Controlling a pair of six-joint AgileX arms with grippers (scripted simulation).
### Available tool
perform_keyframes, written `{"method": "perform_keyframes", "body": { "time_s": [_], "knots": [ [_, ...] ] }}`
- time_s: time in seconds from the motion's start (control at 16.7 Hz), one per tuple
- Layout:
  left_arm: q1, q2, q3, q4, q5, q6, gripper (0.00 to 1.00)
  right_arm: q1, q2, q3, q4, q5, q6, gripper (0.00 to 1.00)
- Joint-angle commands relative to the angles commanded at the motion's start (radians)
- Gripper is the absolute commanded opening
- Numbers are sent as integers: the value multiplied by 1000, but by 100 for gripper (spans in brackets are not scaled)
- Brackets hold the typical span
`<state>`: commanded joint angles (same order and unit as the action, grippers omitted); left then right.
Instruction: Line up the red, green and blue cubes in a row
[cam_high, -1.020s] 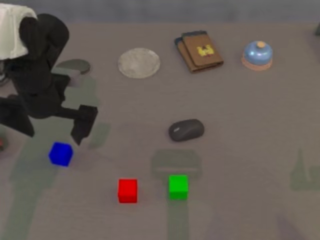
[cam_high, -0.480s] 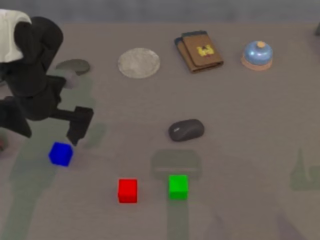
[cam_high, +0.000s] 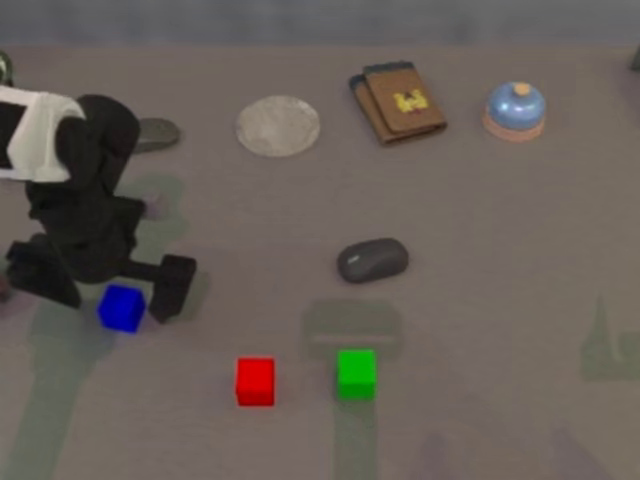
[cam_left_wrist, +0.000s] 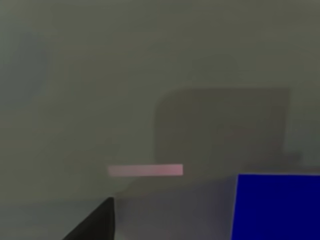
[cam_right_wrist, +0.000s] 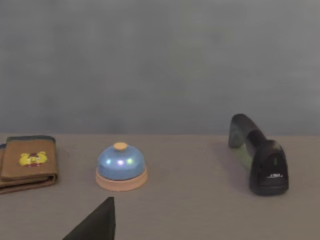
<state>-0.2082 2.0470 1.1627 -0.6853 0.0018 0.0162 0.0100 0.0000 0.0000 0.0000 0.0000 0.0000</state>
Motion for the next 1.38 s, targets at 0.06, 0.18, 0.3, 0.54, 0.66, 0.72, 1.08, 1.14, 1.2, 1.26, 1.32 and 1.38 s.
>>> {"method": "perform_keyframes", "body": {
  "time_s": [0.06,0.18,0.3,0.54,0.66,0.72,1.08,1.14,1.2,1.26,1.32,1.38],
  "knots": [
    [0,6,-7,12,0,0,100,0,0,0,0,0,0,100],
    [0,7,-8,14,0,0,100,0,0,0,0,0,0,100],
    [0,7,-8,14,0,0,100,0,0,0,0,0,0,100],
    [0,7,-8,14,0,0,70,0,0,0,0,0,0,100],
    [0,7,-8,14,0,0,55,0,0,0,0,0,0,100],
    [0,7,-8,14,0,0,47,0,0,0,0,0,0,100],
    [0,7,-8,14,0,0,2,0,0,0,0,0,0,100],
    [0,7,-8,14,0,0,0,0,0,0,0,0,0,100],
    [0,7,-8,14,0,0,0,0,0,0,0,0,0,100],
    [0,7,-8,14,0,0,0,0,0,0,0,0,0,100],
    [0,7,-8,14,0,0,0,0,0,0,0,0,0,100],
    [0,7,-8,14,0,0,0,0,0,0,0,0,0,100]
  ]
}}
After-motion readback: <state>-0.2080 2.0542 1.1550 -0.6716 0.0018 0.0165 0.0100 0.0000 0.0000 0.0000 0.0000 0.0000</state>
